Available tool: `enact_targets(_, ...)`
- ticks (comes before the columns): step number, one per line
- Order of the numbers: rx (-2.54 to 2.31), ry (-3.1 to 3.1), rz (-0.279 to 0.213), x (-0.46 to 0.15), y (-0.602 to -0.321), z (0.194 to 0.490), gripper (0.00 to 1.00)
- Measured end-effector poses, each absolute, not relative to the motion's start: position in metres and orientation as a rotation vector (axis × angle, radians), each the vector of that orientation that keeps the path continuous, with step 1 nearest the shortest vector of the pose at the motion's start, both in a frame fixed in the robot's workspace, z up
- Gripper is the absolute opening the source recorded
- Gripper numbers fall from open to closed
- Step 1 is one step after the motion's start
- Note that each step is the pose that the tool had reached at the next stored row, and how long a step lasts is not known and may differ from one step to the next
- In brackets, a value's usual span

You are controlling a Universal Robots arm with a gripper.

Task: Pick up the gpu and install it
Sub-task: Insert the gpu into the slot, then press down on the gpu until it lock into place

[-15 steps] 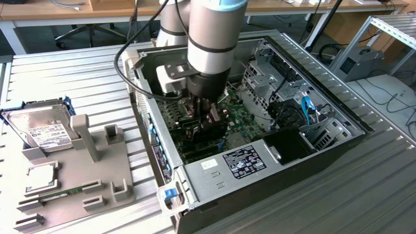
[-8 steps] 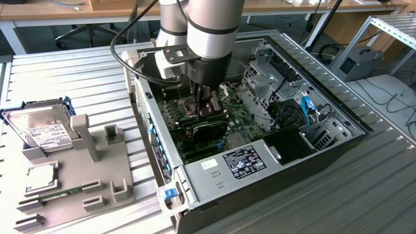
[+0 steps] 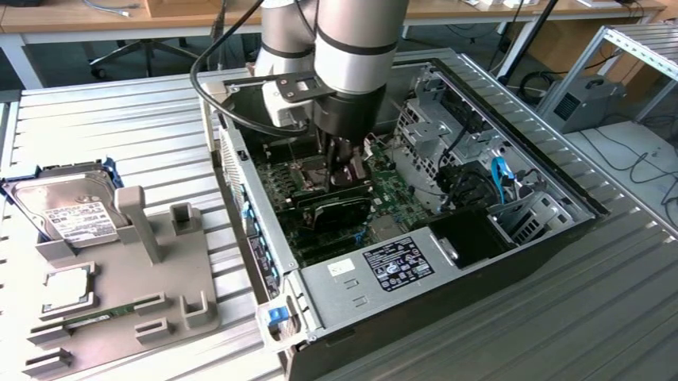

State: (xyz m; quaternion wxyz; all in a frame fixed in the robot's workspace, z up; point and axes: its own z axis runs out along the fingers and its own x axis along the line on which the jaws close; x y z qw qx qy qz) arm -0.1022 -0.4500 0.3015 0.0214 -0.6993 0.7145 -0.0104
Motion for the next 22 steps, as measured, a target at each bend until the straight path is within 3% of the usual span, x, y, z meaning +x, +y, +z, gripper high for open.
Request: enact_targets(22,-2.168,2.214,-0.032,-0.141,-0.452,0.268,0.11)
